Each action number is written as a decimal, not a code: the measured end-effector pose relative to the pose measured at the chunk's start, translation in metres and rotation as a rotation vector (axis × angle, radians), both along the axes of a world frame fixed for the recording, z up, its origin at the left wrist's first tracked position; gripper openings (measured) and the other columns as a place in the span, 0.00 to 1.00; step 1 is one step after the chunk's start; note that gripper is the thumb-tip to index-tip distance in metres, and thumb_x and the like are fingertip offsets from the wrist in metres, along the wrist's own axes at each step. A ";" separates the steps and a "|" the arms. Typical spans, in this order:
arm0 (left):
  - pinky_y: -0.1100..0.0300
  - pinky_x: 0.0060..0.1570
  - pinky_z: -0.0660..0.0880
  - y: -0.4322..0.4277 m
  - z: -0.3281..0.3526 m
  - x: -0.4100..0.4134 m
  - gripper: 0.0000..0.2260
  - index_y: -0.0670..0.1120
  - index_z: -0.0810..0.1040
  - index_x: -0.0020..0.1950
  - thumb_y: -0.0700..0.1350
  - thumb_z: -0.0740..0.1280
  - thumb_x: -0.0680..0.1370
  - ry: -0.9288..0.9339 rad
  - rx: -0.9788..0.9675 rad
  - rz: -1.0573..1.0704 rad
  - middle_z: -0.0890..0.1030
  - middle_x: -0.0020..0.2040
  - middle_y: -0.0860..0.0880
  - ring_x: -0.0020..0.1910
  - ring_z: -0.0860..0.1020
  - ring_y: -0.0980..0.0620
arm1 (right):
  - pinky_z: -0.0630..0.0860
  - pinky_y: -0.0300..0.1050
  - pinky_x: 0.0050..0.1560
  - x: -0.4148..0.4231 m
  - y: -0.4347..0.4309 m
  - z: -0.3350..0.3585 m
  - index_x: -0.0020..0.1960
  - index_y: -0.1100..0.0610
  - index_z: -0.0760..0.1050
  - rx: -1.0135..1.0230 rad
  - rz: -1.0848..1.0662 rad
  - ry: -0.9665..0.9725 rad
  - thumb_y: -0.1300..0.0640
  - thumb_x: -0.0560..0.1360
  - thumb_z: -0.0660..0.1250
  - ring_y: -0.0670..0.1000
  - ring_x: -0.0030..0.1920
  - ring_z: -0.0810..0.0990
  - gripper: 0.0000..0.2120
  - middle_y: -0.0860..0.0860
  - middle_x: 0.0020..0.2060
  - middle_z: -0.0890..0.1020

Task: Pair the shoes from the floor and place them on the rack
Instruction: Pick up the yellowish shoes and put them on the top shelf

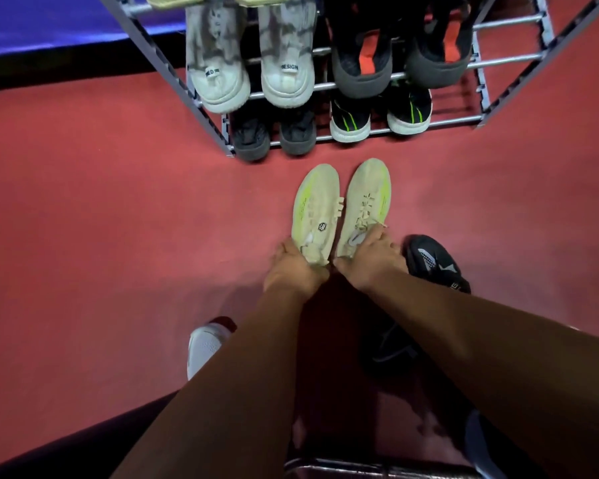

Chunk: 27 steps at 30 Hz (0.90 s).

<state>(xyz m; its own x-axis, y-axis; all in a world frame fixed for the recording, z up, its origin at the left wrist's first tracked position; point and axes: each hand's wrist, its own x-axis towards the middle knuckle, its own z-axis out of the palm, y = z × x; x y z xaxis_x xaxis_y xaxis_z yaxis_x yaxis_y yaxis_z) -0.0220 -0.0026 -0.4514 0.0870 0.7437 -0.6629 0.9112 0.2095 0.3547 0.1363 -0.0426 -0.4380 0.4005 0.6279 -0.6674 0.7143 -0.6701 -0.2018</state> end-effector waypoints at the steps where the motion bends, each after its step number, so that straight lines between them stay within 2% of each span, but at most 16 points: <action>1: 0.44 0.72 0.68 -0.003 -0.004 0.004 0.52 0.43 0.50 0.82 0.60 0.76 0.69 0.052 -0.035 -0.044 0.62 0.77 0.42 0.75 0.64 0.40 | 0.68 0.59 0.73 -0.001 -0.001 -0.003 0.83 0.63 0.43 0.020 -0.023 0.023 0.35 0.74 0.71 0.65 0.75 0.68 0.56 0.61 0.77 0.65; 3: 0.45 0.73 0.66 -0.006 -0.011 0.010 0.59 0.42 0.38 0.83 0.61 0.76 0.69 0.128 -0.059 -0.092 0.56 0.81 0.42 0.78 0.60 0.40 | 0.68 0.58 0.74 -0.004 -0.002 -0.009 0.84 0.61 0.39 0.051 -0.054 0.032 0.35 0.73 0.73 0.63 0.74 0.68 0.60 0.60 0.77 0.64; 6: 0.45 0.72 0.66 -0.004 -0.020 0.016 0.60 0.41 0.36 0.82 0.65 0.74 0.70 0.186 -0.035 -0.096 0.56 0.80 0.42 0.76 0.60 0.40 | 0.68 0.56 0.73 -0.008 0.001 -0.016 0.84 0.62 0.35 0.070 -0.058 -0.018 0.33 0.71 0.74 0.61 0.74 0.68 0.64 0.59 0.76 0.63; 10: 0.45 0.68 0.70 0.002 -0.024 0.018 0.57 0.38 0.44 0.82 0.67 0.73 0.71 0.217 0.018 -0.122 0.59 0.78 0.40 0.74 0.64 0.39 | 0.69 0.57 0.71 -0.007 0.003 -0.025 0.84 0.62 0.36 0.098 -0.083 -0.031 0.33 0.71 0.75 0.62 0.73 0.68 0.64 0.59 0.76 0.62; 12: 0.44 0.64 0.72 0.002 -0.024 0.016 0.51 0.38 0.50 0.81 0.63 0.73 0.72 0.192 0.083 -0.103 0.62 0.75 0.40 0.71 0.68 0.39 | 0.69 0.57 0.71 -0.004 0.003 -0.030 0.84 0.63 0.37 0.119 -0.081 -0.038 0.36 0.72 0.73 0.63 0.72 0.69 0.62 0.60 0.75 0.63; 15: 0.44 0.65 0.72 0.002 -0.022 0.012 0.46 0.39 0.51 0.80 0.53 0.72 0.71 0.178 0.140 -0.017 0.64 0.73 0.41 0.69 0.68 0.39 | 0.70 0.58 0.68 0.006 0.000 -0.033 0.84 0.61 0.38 0.137 -0.131 -0.101 0.40 0.74 0.70 0.63 0.69 0.70 0.56 0.58 0.73 0.66; 18: 0.45 0.66 0.71 0.002 -0.021 0.009 0.46 0.40 0.53 0.80 0.55 0.73 0.72 0.192 0.158 -0.014 0.66 0.72 0.42 0.70 0.68 0.39 | 0.71 0.59 0.68 0.015 -0.003 -0.034 0.85 0.59 0.38 0.131 -0.148 -0.128 0.40 0.74 0.71 0.64 0.70 0.70 0.56 0.56 0.73 0.66; 21: 0.45 0.59 0.75 0.006 -0.016 0.009 0.38 0.40 0.61 0.75 0.55 0.73 0.73 0.183 0.188 -0.016 0.70 0.67 0.42 0.66 0.71 0.40 | 0.71 0.60 0.68 0.019 -0.004 -0.033 0.84 0.61 0.40 0.178 -0.126 -0.071 0.44 0.79 0.66 0.66 0.71 0.69 0.49 0.59 0.75 0.65; 23: 0.45 0.57 0.75 0.008 -0.009 0.009 0.34 0.41 0.64 0.71 0.54 0.73 0.72 0.180 0.195 -0.022 0.71 0.65 0.42 0.64 0.72 0.39 | 0.70 0.61 0.68 0.021 -0.004 -0.026 0.84 0.62 0.42 0.192 -0.113 -0.084 0.45 0.81 0.64 0.66 0.71 0.69 0.45 0.61 0.75 0.66; 27: 0.46 0.58 0.78 0.015 0.023 0.013 0.30 0.42 0.70 0.68 0.55 0.72 0.72 0.178 0.142 0.035 0.75 0.63 0.43 0.62 0.76 0.40 | 0.70 0.59 0.68 0.032 0.001 0.004 0.82 0.64 0.45 0.117 -0.063 -0.100 0.43 0.78 0.65 0.66 0.71 0.69 0.45 0.61 0.74 0.67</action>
<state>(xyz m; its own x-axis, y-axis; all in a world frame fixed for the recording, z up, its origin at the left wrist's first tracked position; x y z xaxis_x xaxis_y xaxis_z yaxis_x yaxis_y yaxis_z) -0.0090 0.0126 -0.4287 -0.0493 0.8309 -0.5543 0.9552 0.2014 0.2170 0.1679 -0.0420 -0.4341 0.5025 0.6703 -0.5461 0.6917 -0.6906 -0.2111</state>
